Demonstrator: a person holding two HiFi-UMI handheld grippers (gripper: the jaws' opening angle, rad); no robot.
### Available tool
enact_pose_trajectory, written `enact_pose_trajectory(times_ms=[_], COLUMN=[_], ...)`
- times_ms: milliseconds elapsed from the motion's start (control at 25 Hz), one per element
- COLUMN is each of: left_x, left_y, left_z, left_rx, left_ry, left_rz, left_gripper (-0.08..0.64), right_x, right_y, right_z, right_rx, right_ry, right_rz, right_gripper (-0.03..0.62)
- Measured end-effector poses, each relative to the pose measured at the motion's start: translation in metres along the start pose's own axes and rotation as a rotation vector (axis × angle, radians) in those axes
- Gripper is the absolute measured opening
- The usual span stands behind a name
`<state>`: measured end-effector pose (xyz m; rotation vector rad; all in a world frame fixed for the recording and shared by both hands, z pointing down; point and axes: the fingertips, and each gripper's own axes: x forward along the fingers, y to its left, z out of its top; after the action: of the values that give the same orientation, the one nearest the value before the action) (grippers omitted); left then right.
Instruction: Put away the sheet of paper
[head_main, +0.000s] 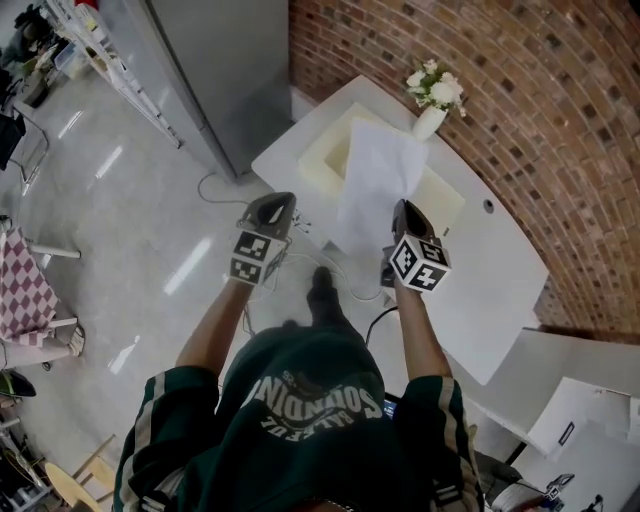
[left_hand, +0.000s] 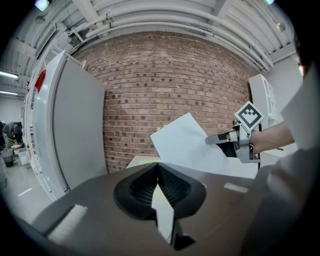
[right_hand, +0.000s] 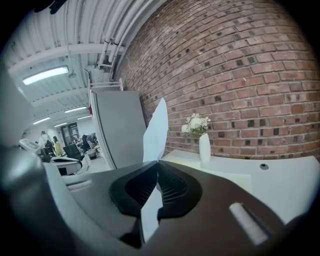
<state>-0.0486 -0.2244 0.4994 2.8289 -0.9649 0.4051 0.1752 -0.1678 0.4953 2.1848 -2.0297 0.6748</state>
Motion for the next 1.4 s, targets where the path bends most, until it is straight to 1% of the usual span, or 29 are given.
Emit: enact_pose_trajectory(times_ms=[240, 480, 800, 1040, 1200, 1400], left_x=[0.047, 0.081, 0.116, 0.136, 0.146, 0.154], left_y=[0.016, 0.026, 0.032, 0.031, 0.030, 0.032], left_z=[0.011, 0.017, 0.017, 0.015, 0.016, 0.012], left_rx=[-0.012, -0.022, -0.028, -0.027, -0.021, -0.023], left_ry=[0.017, 0.038, 0.065, 0.088, 0.097, 0.117], left_rz=[0.005, 0.007, 0.022, 0.034, 0.041, 0.046], left_gripper=[0.011, 0.011, 0.011, 0.011, 0.011, 0.011], right_x=[0.042, 0.076, 0.111, 0.130, 0.140, 0.153], right_y=[-0.025, -0.047, -0.081, -0.104, -0.116, -0.131], right_z=[0.022, 0.039, 0.046, 0.036, 0.015, -0.008], right_rx=[-0.008, -0.003, 0.043, 0.064, 0.074, 0.129], right_ry=[0.014, 0.026, 0.042, 0.075, 0.113, 0.161], right_rz=[0.006, 0.004, 0.001, 0.001, 0.002, -0.017], right_gripper=[0.002, 0.002, 0.002, 0.002, 0.002, 0.002])
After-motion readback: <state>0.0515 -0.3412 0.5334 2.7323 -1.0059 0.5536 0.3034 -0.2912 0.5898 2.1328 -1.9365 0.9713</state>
